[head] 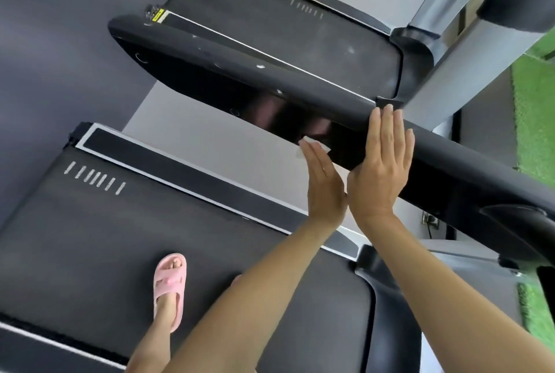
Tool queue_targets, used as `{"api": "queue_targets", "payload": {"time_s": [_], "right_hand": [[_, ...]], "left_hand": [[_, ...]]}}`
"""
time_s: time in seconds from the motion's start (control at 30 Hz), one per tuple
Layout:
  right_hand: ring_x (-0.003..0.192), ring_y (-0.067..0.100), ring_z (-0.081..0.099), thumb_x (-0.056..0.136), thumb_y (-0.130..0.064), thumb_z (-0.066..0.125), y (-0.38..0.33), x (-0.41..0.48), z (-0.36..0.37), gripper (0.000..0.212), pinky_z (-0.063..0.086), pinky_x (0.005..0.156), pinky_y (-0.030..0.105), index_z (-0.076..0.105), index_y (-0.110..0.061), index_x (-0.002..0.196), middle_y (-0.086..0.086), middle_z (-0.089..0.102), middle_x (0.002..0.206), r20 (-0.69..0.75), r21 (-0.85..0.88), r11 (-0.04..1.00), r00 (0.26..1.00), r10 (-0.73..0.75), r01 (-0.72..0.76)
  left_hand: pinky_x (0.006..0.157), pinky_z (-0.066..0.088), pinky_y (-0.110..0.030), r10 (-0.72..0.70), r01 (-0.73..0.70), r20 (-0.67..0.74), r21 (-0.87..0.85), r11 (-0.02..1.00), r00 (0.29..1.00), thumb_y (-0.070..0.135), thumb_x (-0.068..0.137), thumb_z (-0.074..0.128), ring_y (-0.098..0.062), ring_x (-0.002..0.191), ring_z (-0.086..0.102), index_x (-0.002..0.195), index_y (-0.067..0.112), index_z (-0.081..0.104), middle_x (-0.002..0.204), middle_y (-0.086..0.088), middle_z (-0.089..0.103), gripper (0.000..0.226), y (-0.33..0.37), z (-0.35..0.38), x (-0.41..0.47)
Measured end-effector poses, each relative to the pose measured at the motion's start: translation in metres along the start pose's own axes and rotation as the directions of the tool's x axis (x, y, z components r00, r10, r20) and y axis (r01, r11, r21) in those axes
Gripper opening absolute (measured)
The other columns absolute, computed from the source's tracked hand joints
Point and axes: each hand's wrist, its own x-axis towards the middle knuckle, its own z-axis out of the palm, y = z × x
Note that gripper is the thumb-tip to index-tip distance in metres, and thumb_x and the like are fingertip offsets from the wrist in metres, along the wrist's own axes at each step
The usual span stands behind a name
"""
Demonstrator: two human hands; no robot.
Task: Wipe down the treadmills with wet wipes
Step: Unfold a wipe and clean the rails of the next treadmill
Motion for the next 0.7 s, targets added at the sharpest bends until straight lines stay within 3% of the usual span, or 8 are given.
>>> {"api": "queue_targets", "payload": {"time_s": [0.1, 0.2, 0.27, 0.33, 0.43, 0.5, 0.57, 0.7], "right_hand": [[0.135, 0.034, 0.041, 0.082, 0.016, 0.029, -0.011, 0.003, -0.006, 0.061, 0.029, 0.115, 0.046, 0.047, 0.002, 0.138, 0.019, 0.049, 0.142, 0.032, 0.018, 0.997, 0.997, 0.068, -0.069], [0.129, 0.036, 0.049, 0.107, -0.026, 0.020, -0.012, 0.006, -0.005, 0.052, 0.037, 0.109, 0.050, 0.055, 0.005, 0.131, 0.020, 0.055, 0.135, -0.023, 0.019, 0.999, 0.999, 0.047, -0.047], [0.131, 0.034, 0.047, 0.097, -0.054, 0.043, -0.009, 0.006, -0.005, 0.068, 0.033, 0.112, 0.046, 0.053, 0.003, 0.133, 0.019, 0.053, 0.137, 0.014, -0.009, 1.000, 1.000, 0.001, -0.001], [0.133, 0.032, 0.045, 0.099, -0.048, 0.043, -0.008, 0.003, -0.003, 0.062, 0.031, 0.114, 0.044, 0.052, 0.002, 0.134, 0.018, 0.052, 0.139, 0.002, -0.033, 0.999, 1.000, -0.017, 0.017], [0.134, 0.032, 0.043, 0.094, 0.004, 0.025, -0.006, 0.003, -0.004, 0.049, 0.026, 0.116, 0.041, 0.051, 0.002, 0.136, 0.018, 0.051, 0.140, 0.005, -0.003, 1.000, 1.000, 0.010, -0.010], [0.135, 0.031, 0.042, 0.084, 0.013, 0.031, -0.007, 0.002, -0.004, 0.057, 0.022, 0.118, 0.039, 0.050, 0.001, 0.137, 0.017, 0.051, 0.141, -0.002, -0.002, 1.000, 1.000, 0.021, -0.021], [0.134, 0.031, 0.043, 0.093, 0.007, 0.025, -0.010, 0.003, -0.005, 0.049, 0.026, 0.116, 0.041, 0.051, 0.001, 0.135, 0.018, 0.052, 0.139, -0.008, -0.006, 0.999, 0.999, 0.046, -0.046], [0.132, 0.033, 0.045, 0.103, -0.047, 0.031, -0.010, 0.003, -0.004, 0.062, 0.024, 0.116, 0.041, 0.053, 0.002, 0.133, 0.019, 0.052, 0.138, 0.018, 0.009, 1.000, 1.000, 0.019, -0.019]], "left_hand": [[0.107, -0.012, -0.004, -0.167, 0.178, -0.072, 0.199, 0.964, 0.983, 0.018, 0.098, 0.052, -0.018, 0.142, -0.012, 0.145, -0.008, -0.015, 0.154, -0.021, -0.021, 0.085, -0.007, -0.003, 0.019], [0.121, 0.001, -0.034, -0.146, 0.019, 0.112, 0.728, 0.685, 0.983, 0.045, 0.102, 0.002, -0.016, 0.145, 0.023, 0.150, -0.003, 0.018, 0.157, -0.014, 0.022, 0.069, -0.016, 0.006, 0.013], [0.119, -0.005, -0.042, -0.259, 0.039, 0.086, 0.896, 0.443, 0.962, 0.047, 0.096, -0.019, -0.002, 0.137, 0.035, 0.148, -0.004, 0.011, 0.151, -0.004, 0.032, 0.079, -0.011, 0.017, -0.006], [0.119, 0.008, -0.037, -0.348, 0.094, 0.104, 0.856, 0.509, 0.932, 0.042, 0.093, -0.029, -0.002, 0.136, 0.038, 0.145, -0.001, 0.005, 0.149, -0.002, 0.035, 0.076, -0.012, 0.016, -0.004], [0.112, 0.022, -0.017, -0.481, 0.252, 0.073, 0.777, 0.577, 0.874, 0.068, 0.083, -0.013, 0.000, 0.132, 0.043, 0.135, -0.023, -0.007, 0.144, 0.004, 0.045, 0.105, -0.025, 0.001, 0.021], [0.111, 0.022, -0.015, -0.465, 0.248, 0.087, 0.752, 0.611, 0.881, 0.076, 0.074, 0.004, -0.002, 0.133, 0.042, 0.136, -0.023, -0.001, 0.143, 0.005, 0.046, 0.117, -0.024, -0.002, 0.026], [0.114, 0.024, -0.022, -0.319, 0.149, 0.098, 0.731, 0.665, 0.943, 0.063, 0.090, 0.005, -0.013, 0.137, 0.040, 0.146, -0.011, 0.016, 0.147, -0.010, 0.042, 0.094, -0.018, 0.004, 0.016], [0.117, 0.024, -0.032, -0.058, -0.178, 0.235, 0.856, 0.486, 0.970, 0.018, 0.101, 0.032, -0.027, 0.140, 0.032, 0.144, -0.010, 0.021, 0.144, -0.028, 0.037, 0.053, -0.015, 0.024, 0.007]]}}
